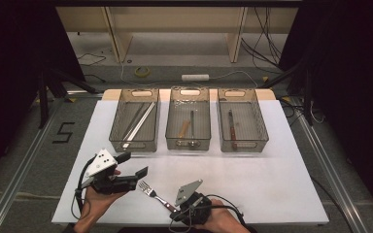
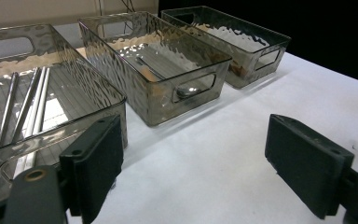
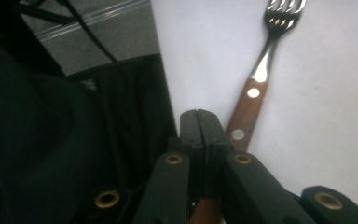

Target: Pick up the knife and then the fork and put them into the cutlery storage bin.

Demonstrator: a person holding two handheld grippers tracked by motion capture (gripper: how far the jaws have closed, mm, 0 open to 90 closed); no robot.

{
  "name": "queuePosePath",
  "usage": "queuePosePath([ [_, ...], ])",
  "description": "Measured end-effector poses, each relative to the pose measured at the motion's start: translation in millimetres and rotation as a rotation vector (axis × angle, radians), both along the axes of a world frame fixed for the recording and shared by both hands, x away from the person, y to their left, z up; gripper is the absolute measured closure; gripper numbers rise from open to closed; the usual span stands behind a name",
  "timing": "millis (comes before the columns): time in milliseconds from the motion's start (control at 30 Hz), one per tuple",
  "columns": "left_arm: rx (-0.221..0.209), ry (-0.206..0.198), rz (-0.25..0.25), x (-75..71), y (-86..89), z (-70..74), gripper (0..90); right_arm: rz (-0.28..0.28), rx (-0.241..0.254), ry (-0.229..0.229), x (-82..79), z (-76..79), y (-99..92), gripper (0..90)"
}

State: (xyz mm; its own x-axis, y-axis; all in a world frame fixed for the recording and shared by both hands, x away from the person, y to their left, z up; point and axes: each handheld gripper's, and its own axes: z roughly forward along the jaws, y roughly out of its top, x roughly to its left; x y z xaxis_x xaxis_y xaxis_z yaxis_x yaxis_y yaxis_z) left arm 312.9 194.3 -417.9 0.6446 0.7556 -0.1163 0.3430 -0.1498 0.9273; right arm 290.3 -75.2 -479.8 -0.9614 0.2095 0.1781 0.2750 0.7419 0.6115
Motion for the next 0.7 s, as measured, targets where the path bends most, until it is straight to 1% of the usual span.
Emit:
queuePosePath([
  [200, -0.001, 0.000, -0.001, 0.0, 0.2, -0.1, 18.7, 0.019, -0.041, -0.017, 0.0, -3.5, 1.4, 90.0],
  [267, 0.001, 0.000, -0.001, -0.1, 0.1, -0.2, 18.8, 0.021, -0.043, -0.020, 0.7, -4.0, 1.1, 90.0],
  [333, -0.001, 0.000, 0.000, -0.3, 0.1, 0.0, 18.7, 0.022, -0.060, -0.035, 1.4, -2.5, 0.4, 90.0],
  [367, 0.001, 0.000, -0.001, -0.1, 0.1, -0.1, 18.7, 0.015, -0.068, -0.033, 1.5, -1.9, -0.2, 90.0],
  [467, 0.001, 0.000, -0.001, -0.3, 0.0, 0.0, 18.7, 0.003, -0.069, -0.048, 4.7, -1.8, -2.7, 90.0],
  [533, 0.001, 0.001, 0.000, -0.1, 0.1, 0.0, 18.7, -0.009, -0.087, -0.050, 6.6, -0.1, -5.2, 90.0],
  [567, 0.001, 0.000, 0.000, 0.0, 0.1, -0.2, 18.7, -0.015, -0.082, -0.063, 7.9, -0.5, -6.1, 90.0],
  [600, 0.002, 0.000, -0.001, -0.1, 0.1, -0.2, 18.7, -0.016, -0.096, -0.065, 9.1, 0.6, -7.5, 90.0],
  [700, 0.001, 0.000, -0.001, -0.1, 0.0, -0.1, 18.7, -0.029, -0.096, -0.075, 12.2, 0.6, -9.5, 90.0],
])
